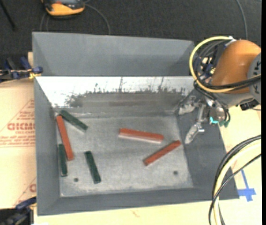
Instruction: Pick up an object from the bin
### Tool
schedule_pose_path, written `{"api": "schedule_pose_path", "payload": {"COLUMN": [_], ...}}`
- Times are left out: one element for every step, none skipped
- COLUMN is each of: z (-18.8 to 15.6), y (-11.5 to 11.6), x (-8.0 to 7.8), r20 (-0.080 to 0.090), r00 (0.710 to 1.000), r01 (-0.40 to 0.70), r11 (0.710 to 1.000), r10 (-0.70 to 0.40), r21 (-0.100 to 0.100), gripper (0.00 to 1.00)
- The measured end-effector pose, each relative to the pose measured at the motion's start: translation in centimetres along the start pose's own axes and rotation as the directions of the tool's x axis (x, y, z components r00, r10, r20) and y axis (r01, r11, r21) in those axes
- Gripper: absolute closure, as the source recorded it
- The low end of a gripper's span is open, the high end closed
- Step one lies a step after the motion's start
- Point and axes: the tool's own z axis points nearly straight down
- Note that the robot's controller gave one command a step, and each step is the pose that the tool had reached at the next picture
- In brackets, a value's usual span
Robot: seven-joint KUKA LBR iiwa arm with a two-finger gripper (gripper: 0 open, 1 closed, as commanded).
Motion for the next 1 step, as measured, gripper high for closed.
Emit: {"api": "schedule_pose_path", "payload": {"z": [-0.20], "y": [0.03], "x": [-0.02], "r20": [0.002], "r00": [1.000], "r01": [0.001], "r11": [1.000], "r10": [-0.001], "r21": [0.000], "gripper": [0.00]}}
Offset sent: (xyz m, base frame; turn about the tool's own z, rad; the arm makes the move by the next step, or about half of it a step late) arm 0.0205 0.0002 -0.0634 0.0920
